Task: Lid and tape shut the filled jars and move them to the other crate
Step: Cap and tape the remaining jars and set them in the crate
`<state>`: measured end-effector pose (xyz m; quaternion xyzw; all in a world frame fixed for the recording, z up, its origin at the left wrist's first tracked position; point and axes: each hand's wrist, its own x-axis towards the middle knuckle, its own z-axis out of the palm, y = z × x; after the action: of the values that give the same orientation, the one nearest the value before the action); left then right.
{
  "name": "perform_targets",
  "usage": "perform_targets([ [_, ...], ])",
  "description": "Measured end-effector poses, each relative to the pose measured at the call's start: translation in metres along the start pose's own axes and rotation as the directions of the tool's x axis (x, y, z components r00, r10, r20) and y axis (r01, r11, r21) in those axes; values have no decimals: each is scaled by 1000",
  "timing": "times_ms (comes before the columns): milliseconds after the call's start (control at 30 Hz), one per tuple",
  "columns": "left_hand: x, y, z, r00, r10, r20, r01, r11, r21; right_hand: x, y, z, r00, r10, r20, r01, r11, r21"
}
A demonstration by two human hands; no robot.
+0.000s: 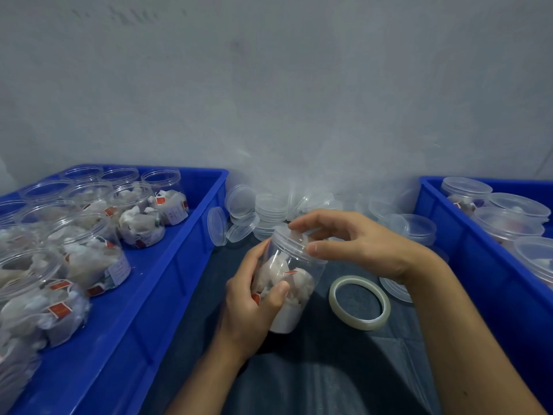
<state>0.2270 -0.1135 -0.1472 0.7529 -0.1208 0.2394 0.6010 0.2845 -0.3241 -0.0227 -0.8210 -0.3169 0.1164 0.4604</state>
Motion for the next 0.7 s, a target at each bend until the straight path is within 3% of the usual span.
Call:
perform_targets([
  [267, -2, 0, 2, 991, -59, 120, 36, 982, 186, -1, -4, -2, 996, 91, 1, -91, 988, -128],
  [700, -9, 21, 21, 999, 20, 31, -25, 979, 205, -5, -21, -1, 990, 141, 29, -124, 938, -322],
])
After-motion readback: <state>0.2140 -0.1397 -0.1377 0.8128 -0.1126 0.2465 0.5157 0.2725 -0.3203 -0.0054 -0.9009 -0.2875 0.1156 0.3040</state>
